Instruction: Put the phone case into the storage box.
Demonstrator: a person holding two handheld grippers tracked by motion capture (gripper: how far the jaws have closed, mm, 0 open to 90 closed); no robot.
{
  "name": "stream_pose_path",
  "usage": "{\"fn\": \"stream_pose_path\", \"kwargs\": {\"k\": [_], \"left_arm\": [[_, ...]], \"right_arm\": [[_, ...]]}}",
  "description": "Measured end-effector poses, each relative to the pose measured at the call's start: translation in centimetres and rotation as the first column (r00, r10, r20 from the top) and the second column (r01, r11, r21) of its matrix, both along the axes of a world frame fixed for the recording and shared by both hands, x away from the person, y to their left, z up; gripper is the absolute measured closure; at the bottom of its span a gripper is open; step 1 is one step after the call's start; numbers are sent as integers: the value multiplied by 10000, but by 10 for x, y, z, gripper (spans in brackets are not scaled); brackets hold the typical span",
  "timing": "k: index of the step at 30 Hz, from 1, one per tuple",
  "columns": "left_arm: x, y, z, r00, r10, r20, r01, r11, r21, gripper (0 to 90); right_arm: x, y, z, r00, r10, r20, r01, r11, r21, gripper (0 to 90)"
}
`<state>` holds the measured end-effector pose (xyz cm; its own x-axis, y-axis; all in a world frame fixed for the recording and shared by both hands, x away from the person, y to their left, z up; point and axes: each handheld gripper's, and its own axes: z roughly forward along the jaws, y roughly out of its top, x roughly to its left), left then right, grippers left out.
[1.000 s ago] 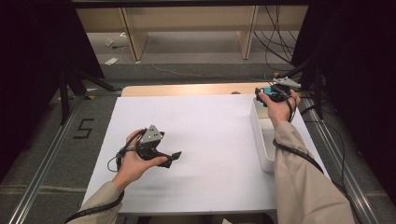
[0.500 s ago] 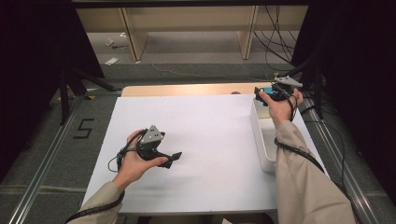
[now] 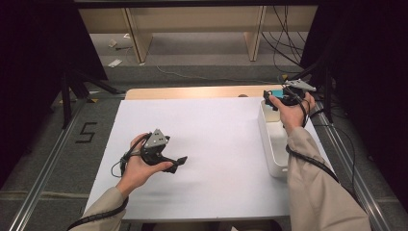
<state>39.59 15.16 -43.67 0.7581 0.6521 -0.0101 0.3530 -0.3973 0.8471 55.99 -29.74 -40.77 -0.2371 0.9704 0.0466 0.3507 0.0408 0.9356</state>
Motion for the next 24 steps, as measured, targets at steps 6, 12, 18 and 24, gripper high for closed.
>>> {"fn": "stream_pose_path", "kwargs": {"k": [6,12,18,24], "left_arm": [[0,0,0,10000,9,-43,-9,10000,-2,7],[0,0,0,10000,43,-32,-43,10000,-15,7],[0,0,0,10000,68,-25,-68,10000,-18,7],[0,1,0,10000,79,-28,-79,10000,-41,7]], "right_arm": [[-11,-3,0,10000,96,9,-96,9999,110,17],[-23,-5,1,9997,261,6,-261,9996,122,23],[-33,-9,3,9992,378,101,-380,9992,135,31],[-42,-9,6,9978,657,117,-658,9978,118,43]]}}
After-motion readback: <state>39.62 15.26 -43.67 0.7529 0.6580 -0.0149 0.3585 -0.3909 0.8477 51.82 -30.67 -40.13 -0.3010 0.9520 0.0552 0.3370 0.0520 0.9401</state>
